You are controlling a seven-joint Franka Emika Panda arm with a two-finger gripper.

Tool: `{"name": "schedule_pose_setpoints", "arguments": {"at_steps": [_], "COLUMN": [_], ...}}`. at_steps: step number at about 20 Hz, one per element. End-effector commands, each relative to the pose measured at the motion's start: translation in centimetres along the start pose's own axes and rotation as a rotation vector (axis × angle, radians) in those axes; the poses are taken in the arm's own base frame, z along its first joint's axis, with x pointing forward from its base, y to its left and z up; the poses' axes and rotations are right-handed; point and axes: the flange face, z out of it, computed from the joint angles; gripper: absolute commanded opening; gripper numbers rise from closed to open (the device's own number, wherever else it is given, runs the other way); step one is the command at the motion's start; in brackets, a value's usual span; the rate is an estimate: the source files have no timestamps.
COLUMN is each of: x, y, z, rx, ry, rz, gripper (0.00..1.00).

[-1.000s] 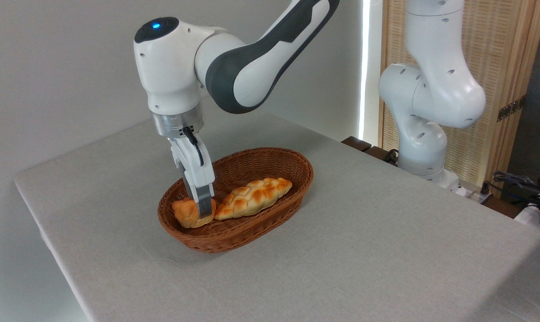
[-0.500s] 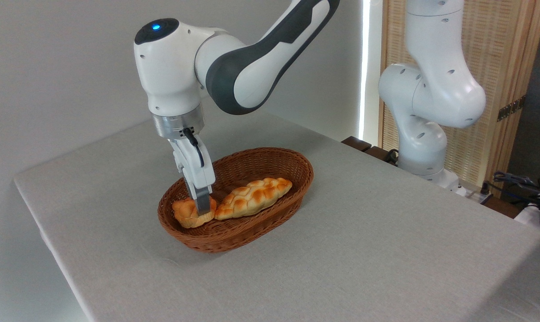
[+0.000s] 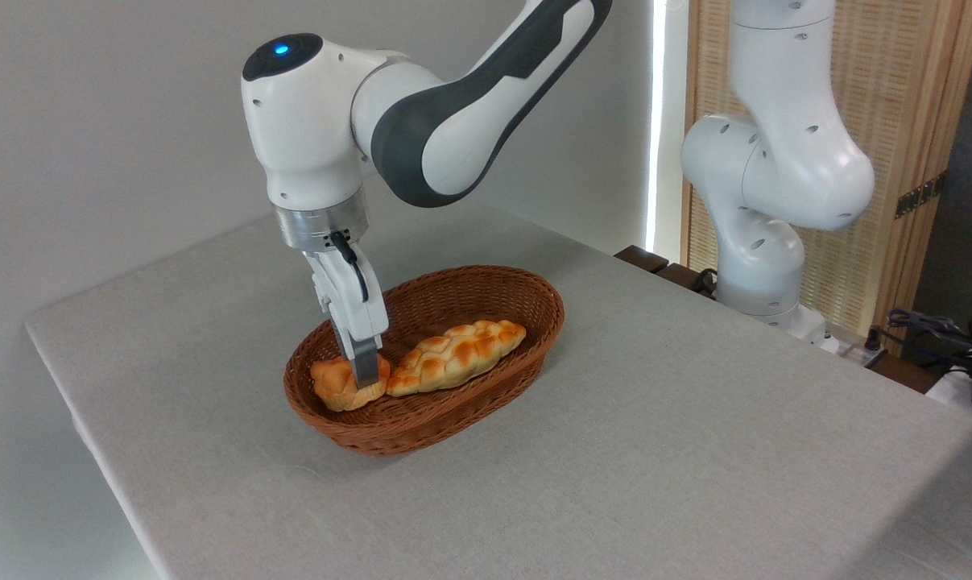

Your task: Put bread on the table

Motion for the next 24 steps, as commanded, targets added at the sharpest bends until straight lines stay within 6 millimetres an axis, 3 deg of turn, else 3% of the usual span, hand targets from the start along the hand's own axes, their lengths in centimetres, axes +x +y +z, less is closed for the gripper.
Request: {"name": "schedule_pose_setpoints", "arguments": {"at_steps": [1, 8, 14, 17, 19, 22, 23, 24], "x": [-0.6, -1.9, -4.6, -9.4, -12.6, -16.1, -16.8, -17.0], "y": [-0.6, -2.2, -4.9, -7.1, -8.9, -12.2, -13.0, -13.8], "z": [-1.1, -4.9, -10.3, -12.6, -12.9, -11.5, -10.6, -8.9], "rx": [-0.014, -0.054, -0.038, -0.032, -0.031, -0.006, 0.0, -0.009], "ry": [-0.024, -0.041, -0.004, 0.006, 0.009, 0.0, -0.006, -0.027], "rz": [0.007, 0.002, -0.01, 0.041, 0.083, 0.135, 0.152, 0.175], "gripper": [0.12, 0.1, 0.11, 0.12, 0.18, 0.21, 0.31, 0.34]}}
